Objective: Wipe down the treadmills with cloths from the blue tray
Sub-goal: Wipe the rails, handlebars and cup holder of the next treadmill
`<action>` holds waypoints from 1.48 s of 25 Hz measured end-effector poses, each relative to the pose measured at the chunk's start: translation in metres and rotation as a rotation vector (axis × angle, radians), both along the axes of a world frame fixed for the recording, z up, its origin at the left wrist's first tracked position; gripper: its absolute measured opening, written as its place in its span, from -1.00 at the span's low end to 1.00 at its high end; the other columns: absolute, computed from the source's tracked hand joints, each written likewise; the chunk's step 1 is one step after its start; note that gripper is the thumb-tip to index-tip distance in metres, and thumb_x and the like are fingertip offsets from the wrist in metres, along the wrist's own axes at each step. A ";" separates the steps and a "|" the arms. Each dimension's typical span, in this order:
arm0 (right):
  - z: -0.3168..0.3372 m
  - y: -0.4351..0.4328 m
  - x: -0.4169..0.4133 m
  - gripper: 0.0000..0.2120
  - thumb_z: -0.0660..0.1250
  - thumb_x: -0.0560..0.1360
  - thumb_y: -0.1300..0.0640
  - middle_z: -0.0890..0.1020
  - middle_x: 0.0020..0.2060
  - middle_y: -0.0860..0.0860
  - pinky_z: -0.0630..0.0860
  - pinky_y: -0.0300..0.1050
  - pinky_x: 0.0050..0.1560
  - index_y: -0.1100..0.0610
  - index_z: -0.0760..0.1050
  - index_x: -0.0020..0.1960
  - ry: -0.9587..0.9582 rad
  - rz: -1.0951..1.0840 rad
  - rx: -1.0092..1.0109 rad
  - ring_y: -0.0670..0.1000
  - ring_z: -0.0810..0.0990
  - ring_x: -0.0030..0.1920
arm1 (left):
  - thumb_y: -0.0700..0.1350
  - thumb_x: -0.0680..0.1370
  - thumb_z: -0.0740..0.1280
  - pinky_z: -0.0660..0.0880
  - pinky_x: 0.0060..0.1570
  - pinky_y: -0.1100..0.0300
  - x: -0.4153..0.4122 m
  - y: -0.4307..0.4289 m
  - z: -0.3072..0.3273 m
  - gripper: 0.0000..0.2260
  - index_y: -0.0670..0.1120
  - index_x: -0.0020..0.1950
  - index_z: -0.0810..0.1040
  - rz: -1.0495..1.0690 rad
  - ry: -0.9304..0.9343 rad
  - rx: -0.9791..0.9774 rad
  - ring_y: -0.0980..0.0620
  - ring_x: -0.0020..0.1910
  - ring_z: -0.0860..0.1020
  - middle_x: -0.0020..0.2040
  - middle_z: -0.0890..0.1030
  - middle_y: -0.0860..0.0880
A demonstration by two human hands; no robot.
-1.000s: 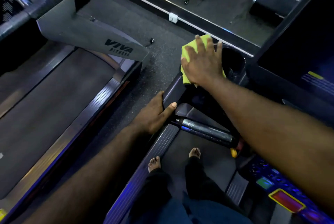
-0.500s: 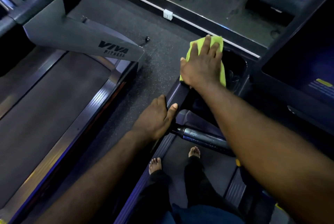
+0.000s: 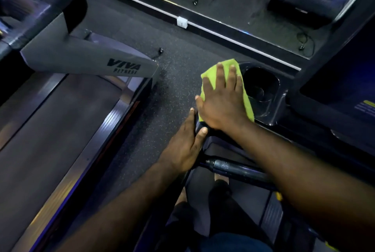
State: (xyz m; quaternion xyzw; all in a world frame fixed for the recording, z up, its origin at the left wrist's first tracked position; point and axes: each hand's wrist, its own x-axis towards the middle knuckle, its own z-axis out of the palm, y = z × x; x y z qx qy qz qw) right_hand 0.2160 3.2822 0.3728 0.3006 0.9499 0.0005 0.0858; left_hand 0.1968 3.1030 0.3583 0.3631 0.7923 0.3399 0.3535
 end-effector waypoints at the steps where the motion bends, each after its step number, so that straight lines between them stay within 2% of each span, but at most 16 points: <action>1: 0.002 0.016 -0.005 -0.32 0.04 0.61 -0.29 0.01 0.66 0.32 -0.04 0.42 0.59 0.03 0.26 0.62 -0.043 0.008 -0.003 0.51 -0.03 0.61 | 0.31 0.71 -0.01 0.04 0.66 0.05 0.000 0.000 -0.001 -0.29 -0.01 0.72 -0.20 0.004 -0.019 -0.003 0.17 0.67 -0.03 0.73 -0.09 0.06; 4: 0.019 0.094 -0.063 -0.36 0.08 0.59 -0.22 0.16 0.63 0.31 0.17 0.32 0.53 0.05 0.38 0.57 -0.127 -0.268 -0.011 0.49 0.22 0.53 | 0.31 0.70 0.00 0.06 0.62 0.13 0.000 -0.002 -0.004 -0.29 0.01 0.71 -0.20 0.023 -0.013 -0.007 0.18 0.66 0.02 0.72 -0.06 0.09; 6: 0.024 0.088 -0.070 -0.36 0.10 0.59 -0.20 0.17 0.63 0.32 0.17 0.32 0.51 0.06 0.36 0.59 -0.164 -0.419 -0.066 0.48 0.23 0.52 | 0.31 0.70 0.03 0.08 0.62 0.14 -0.002 -0.002 -0.004 -0.27 0.00 0.72 -0.19 0.033 -0.051 0.003 0.20 0.64 0.04 0.72 -0.05 0.09; 8: 0.003 0.037 -0.035 -0.35 0.10 0.62 -0.19 0.04 0.64 0.37 0.02 0.43 0.55 0.05 0.24 0.64 -0.108 -0.245 0.029 0.53 0.06 0.58 | 0.30 0.69 0.06 0.07 0.63 0.14 -0.002 -0.003 -0.004 -0.25 -0.02 0.72 -0.18 0.027 -0.051 0.020 0.26 0.62 0.01 0.72 -0.06 0.10; 10: -0.005 0.024 -0.018 -0.38 0.11 0.63 -0.18 0.02 0.64 0.38 0.01 0.45 0.55 0.03 0.25 0.63 -0.032 -0.126 0.046 0.54 0.03 0.59 | 0.32 0.68 0.10 0.06 0.62 0.17 -0.004 -0.002 -0.004 -0.21 -0.02 0.72 -0.19 0.012 -0.064 0.010 0.30 0.59 -0.01 0.72 -0.08 0.10; 13: 0.019 0.093 -0.062 -0.40 0.09 0.60 -0.18 0.24 0.60 0.33 0.19 0.33 0.52 0.07 0.42 0.54 -0.104 -0.313 -0.007 0.45 0.28 0.51 | 0.44 0.59 0.11 0.09 0.51 0.28 -0.004 -0.002 -0.008 -0.10 0.02 0.71 -0.24 0.011 -0.062 0.002 0.33 0.54 0.04 0.71 -0.05 0.15; 15: 0.027 0.089 -0.074 -0.41 0.08 0.59 -0.16 0.31 0.55 0.32 0.23 0.30 0.48 0.08 0.44 0.52 -0.171 -0.392 -0.041 0.44 0.33 0.47 | 0.47 0.56 0.14 0.09 0.46 0.30 -0.005 -0.002 -0.006 -0.06 0.04 0.71 -0.25 0.014 -0.069 -0.010 0.34 0.52 0.06 0.71 -0.03 0.15; 17: 0.005 0.050 -0.035 -0.45 0.12 0.62 -0.14 0.26 0.58 0.34 0.17 0.37 0.50 0.05 0.41 0.54 -0.093 -0.209 0.033 0.50 0.23 0.52 | 0.46 0.54 0.21 0.08 0.43 0.33 -0.004 -0.001 -0.003 -0.02 0.03 0.71 -0.23 0.023 -0.067 0.002 0.30 0.55 0.08 0.71 -0.01 0.13; 19: -0.001 0.038 -0.013 -0.47 0.12 0.62 -0.15 0.30 0.57 0.31 0.20 0.38 0.50 0.01 0.43 0.51 -0.023 -0.023 0.121 0.50 0.24 0.52 | 0.46 0.48 0.32 0.10 0.44 0.33 -0.005 0.000 -0.002 0.07 0.02 0.72 -0.21 0.028 -0.073 -0.011 0.21 0.61 0.12 0.72 0.02 0.11; 22: 0.025 0.093 -0.056 -0.50 0.09 0.61 -0.13 0.48 0.43 0.24 0.37 0.22 0.40 0.02 0.53 0.43 -0.112 -0.163 0.051 0.38 0.46 0.37 | 0.48 0.35 0.47 0.18 0.48 0.24 -0.003 -0.001 -0.003 0.23 0.07 0.71 -0.24 0.034 -0.095 -0.032 0.14 0.62 0.16 0.71 0.03 0.14; 24: 0.032 0.092 -0.074 -0.51 0.09 0.61 -0.09 0.51 0.40 0.23 0.36 0.21 0.39 0.05 0.53 0.43 -0.164 -0.252 0.008 0.36 0.47 0.36 | 0.47 0.30 0.52 0.19 0.47 0.23 -0.004 0.000 -0.002 0.29 0.09 0.70 -0.26 0.046 -0.101 -0.061 0.13 0.62 0.16 0.71 0.04 0.15; 28: 0.002 -0.003 0.013 -0.51 0.10 0.61 -0.14 0.37 0.58 0.17 0.16 0.36 0.54 -0.13 0.47 0.50 0.097 0.210 0.094 0.41 0.20 0.58 | 0.45 0.25 0.58 0.19 0.45 0.25 -0.003 0.002 0.004 0.37 0.05 0.70 -0.27 0.050 -0.111 -0.103 0.08 0.65 0.13 0.71 0.03 0.12; 30: 0.001 0.010 0.010 -0.52 0.08 0.61 -0.19 0.36 0.59 0.09 0.14 0.36 0.56 -0.19 0.52 0.46 0.057 0.329 0.075 0.36 0.19 0.60 | 0.44 0.23 0.60 0.20 0.44 0.25 -0.003 0.003 0.005 0.38 0.05 0.71 -0.26 0.057 -0.130 -0.145 0.06 0.65 0.15 0.71 0.06 0.10; 33: 0.013 0.042 -0.035 -0.49 0.06 0.60 -0.17 0.32 0.61 0.13 0.09 0.41 0.56 -0.13 0.54 0.44 -0.048 0.124 0.129 0.41 0.17 0.59 | 0.54 0.11 0.56 0.30 0.52 0.08 -0.001 0.004 0.002 0.44 0.09 0.70 -0.24 0.101 -0.118 -0.205 0.00 0.60 0.29 0.69 0.19 0.04; 35: 0.009 0.003 -0.021 -0.47 0.08 0.60 -0.15 0.28 0.63 0.19 0.06 0.45 0.55 -0.06 0.48 0.50 0.022 0.045 0.092 0.44 0.11 0.61 | 0.64 0.00 0.48 0.42 0.47 -0.10 -0.001 0.002 0.002 0.50 0.09 0.69 -0.24 0.135 -0.082 -0.295 -0.09 0.55 0.38 0.65 0.29 -0.05; 37: -0.008 -0.062 0.030 -0.47 0.10 0.61 -0.16 0.28 0.63 0.18 0.04 0.43 0.57 -0.06 0.43 0.54 0.092 0.248 0.098 0.41 0.08 0.63 | 0.64 -0.03 0.47 0.44 0.44 -0.09 0.002 -0.012 0.003 0.53 0.07 0.70 -0.25 0.110 -0.085 -0.355 -0.13 0.53 0.41 0.63 0.34 -0.10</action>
